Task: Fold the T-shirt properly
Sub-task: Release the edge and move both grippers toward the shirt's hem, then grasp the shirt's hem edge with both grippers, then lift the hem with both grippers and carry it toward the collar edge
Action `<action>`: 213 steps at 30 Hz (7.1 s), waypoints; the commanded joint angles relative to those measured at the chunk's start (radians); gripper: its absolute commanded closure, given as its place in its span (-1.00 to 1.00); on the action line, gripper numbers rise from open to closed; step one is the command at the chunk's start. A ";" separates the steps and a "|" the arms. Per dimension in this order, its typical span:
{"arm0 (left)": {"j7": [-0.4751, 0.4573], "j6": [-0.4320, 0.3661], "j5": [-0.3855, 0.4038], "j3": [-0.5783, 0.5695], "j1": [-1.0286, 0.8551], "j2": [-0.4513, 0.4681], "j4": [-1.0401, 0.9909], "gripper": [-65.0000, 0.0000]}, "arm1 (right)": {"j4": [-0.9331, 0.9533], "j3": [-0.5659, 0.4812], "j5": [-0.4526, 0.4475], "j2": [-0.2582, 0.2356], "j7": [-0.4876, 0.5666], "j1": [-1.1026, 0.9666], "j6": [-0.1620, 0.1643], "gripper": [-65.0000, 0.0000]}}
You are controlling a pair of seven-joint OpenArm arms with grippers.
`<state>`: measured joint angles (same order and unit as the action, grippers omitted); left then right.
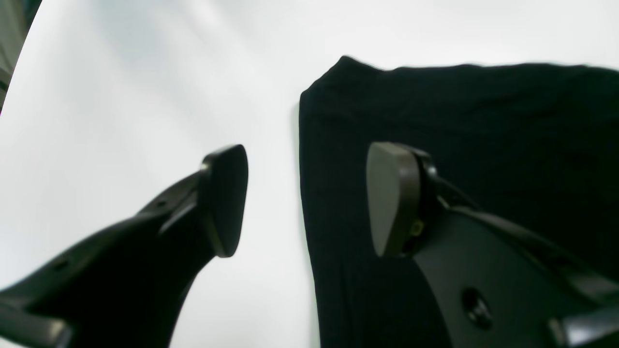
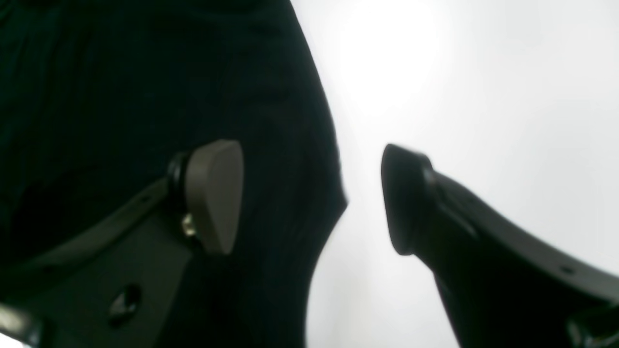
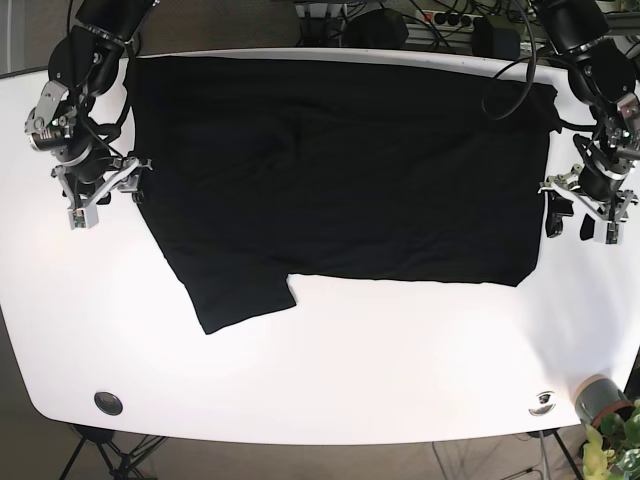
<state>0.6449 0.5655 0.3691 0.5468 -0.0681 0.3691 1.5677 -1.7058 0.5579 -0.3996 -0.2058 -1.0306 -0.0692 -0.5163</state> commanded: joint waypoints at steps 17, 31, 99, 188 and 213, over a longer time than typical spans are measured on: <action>-0.024 0.004 -0.241 -0.026 0.297 -0.130 -0.184 -0.13 | 0.453 -0.243 -0.008 -0.125 0.144 0.400 0.008 -0.32; -0.024 0.004 -0.239 -0.026 0.328 -0.135 -0.243 -0.13 | 0.884 -0.444 -0.009 -0.160 0.448 0.578 0.003 -0.32; -0.279 -0.117 -0.282 -0.186 0.575 -0.026 -0.959 1.00 | 0.787 -0.456 -0.009 -0.054 0.399 0.510 -0.018 0.83; 0.042 -0.042 -0.034 -0.021 0.110 -0.035 -0.040 1.00 | 0.766 -0.490 -0.009 -0.014 0.378 0.507 -0.020 -0.20; 0.042 0.008 -0.034 -0.015 0.250 -0.028 -0.240 1.00 | 0.270 -0.359 -0.017 -0.042 0.080 0.412 -0.017 0.94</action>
<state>0.7151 0.5697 0.3164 0.5259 0.1535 0.3195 1.2839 -1.3632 0.1829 -0.4026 -0.2367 -0.9474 0.3271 -0.5320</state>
